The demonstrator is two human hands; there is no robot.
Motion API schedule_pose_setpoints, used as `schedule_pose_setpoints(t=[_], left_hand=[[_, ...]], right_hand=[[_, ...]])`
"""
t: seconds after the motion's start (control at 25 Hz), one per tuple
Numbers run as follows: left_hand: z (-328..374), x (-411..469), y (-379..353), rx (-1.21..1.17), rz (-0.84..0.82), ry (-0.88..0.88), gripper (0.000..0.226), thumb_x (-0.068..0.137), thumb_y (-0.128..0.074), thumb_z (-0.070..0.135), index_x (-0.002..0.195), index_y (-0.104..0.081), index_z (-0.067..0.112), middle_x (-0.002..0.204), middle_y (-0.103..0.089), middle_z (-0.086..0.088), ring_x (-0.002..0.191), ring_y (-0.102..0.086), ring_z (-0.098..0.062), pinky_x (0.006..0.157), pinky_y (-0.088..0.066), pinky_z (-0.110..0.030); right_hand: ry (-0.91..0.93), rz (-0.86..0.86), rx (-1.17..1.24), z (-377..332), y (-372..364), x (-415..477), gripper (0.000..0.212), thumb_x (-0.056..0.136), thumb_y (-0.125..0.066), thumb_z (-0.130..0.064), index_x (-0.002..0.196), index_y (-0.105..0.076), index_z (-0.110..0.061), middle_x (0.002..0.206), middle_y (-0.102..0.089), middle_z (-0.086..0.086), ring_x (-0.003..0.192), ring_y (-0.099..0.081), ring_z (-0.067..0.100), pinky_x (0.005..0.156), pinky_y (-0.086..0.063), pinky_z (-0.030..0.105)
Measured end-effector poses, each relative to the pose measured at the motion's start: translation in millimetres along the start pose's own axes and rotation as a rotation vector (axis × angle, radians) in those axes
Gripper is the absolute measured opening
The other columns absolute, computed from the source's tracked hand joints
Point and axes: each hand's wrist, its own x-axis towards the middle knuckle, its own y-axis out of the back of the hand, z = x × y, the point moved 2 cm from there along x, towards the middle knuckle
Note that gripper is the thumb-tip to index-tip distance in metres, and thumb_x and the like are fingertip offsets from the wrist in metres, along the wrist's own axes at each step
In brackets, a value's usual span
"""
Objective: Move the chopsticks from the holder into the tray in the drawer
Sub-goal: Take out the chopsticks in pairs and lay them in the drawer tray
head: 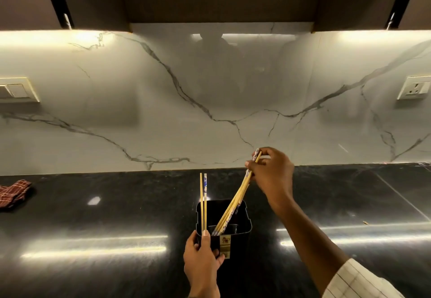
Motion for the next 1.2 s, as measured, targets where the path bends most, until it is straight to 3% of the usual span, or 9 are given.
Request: schedule_pose_setpoints(t=[0.28,0.44,0.52,0.6,0.68,0.8,0.88,1.0,1.2], left_hand=[[12.3,-60.1,-2.9,-0.073,0.067,0.259,0.073,0.094,-0.067,0.043,0.154,-0.038,0.011,0.145,-0.049,-0.023,0.128,-0.053,-0.043,0.095,-0.054,-0.061],[20.5,-134.2,-21.7,-0.283,-0.245,0.451,0.094,0.069,-0.075,0.062,0.142,-0.048,0.009,0.134,-0.058,-0.028,0.117,-0.061,-0.046,0.089,-0.055,-0.061],[28.1,-159.1,-33.9,-0.401,-0.451,0.413,0.088,0.064,-0.073,0.062,0.129,-0.054,0.006,0.123,-0.067,-0.03,0.11,-0.068,-0.045,0.093,-0.054,-0.057],[38.2,-166.3,-37.0,-0.507,-0.503,0.292,0.076,0.079,-0.066,0.054,0.13,-0.055,-0.001,0.121,-0.071,-0.029,0.108,-0.072,-0.042,0.095,-0.053,-0.053],[43.0,-165.7,-32.3,-0.553,-0.477,0.182,0.054,0.097,-0.057,0.036,0.135,-0.056,-0.002,0.119,-0.074,-0.026,0.108,-0.074,-0.036,0.093,-0.054,-0.047],[27.1,-160.9,-20.6,-0.534,-0.385,0.158,0.035,0.106,-0.048,0.018,0.132,-0.061,-0.002,0.117,-0.074,-0.027,0.112,-0.072,-0.037,0.096,-0.055,-0.047],[11.4,-159.2,-13.1,-0.53,-0.335,0.178,0.033,0.107,-0.047,0.017,0.127,-0.063,-0.004,0.118,-0.073,-0.028,0.111,-0.071,-0.04,0.098,-0.055,-0.051],[-1.4,-156.1,-5.0,-0.581,-0.301,0.18,0.03,0.108,-0.047,0.016,0.125,-0.063,-0.004,0.111,-0.073,-0.024,0.099,-0.074,-0.036,0.088,-0.059,-0.051],[-20.3,-151.2,4.9,-0.469,-0.319,0.117,0.026,0.108,-0.046,0.017,0.118,-0.065,0.002,0.091,-0.073,-0.015,0.078,-0.076,-0.026,0.074,-0.064,-0.045]], right_hand=[[0.081,0.158,0.323,-41.6,82.6,-27.5,0.024,0.083,-0.084,-0.009,0.089,-0.072,-0.029,0.086,-0.081,0.006,0.074,-0.082,0.019,0.071,-0.067,0.04],[0.088,0.161,0.588,-41.1,105.2,-73.6,0.023,0.078,-0.085,-0.013,0.094,-0.076,-0.026,0.09,-0.083,0.008,0.08,-0.082,0.024,0.069,-0.066,0.033],[0.068,0.13,0.649,-28.3,100.8,-107.7,0.024,0.073,-0.083,-0.018,0.095,-0.077,-0.026,0.092,-0.083,0.006,0.081,-0.083,0.021,0.067,-0.065,0.027],[0.008,0.149,0.654,-9.2,93.0,-141.4,0.023,0.068,-0.083,-0.021,0.089,-0.079,-0.029,0.089,-0.083,0.006,0.079,-0.083,0.022,0.064,-0.064,0.026],[-0.093,0.173,0.73,13.9,85.5,-169.3,0.021,0.067,-0.084,-0.015,0.086,-0.079,-0.021,0.087,-0.082,0.015,0.08,-0.082,0.029,0.065,-0.065,0.03],[-0.325,0.154,0.864,42.6,80.4,-197.4,0.02,0.068,-0.08,-0.002,0.087,-0.076,-0.005,0.091,-0.081,0.022,0.088,-0.081,0.034,0.066,-0.065,0.034],[-0.479,0.123,0.887,57.9,81.6,-210.0,0.022,0.068,-0.077,0.0,0.09,-0.072,-0.001,0.094,-0.081,0.022,0.089,-0.081,0.033,0.064,-0.065,0.035],[-0.667,0.036,0.867,74.4,85.1,-225.3,0.026,0.065,-0.075,0.003,0.09,-0.069,0.002,0.093,-0.08,0.023,0.079,-0.082,0.028,0.061,-0.066,0.033],[-0.824,-0.11,0.704,95.8,91.3,-237.7,0.026,0.067,-0.076,0.009,0.092,-0.071,0.005,0.083,-0.079,0.023,0.064,-0.079,0.027,0.057,-0.065,0.029]])
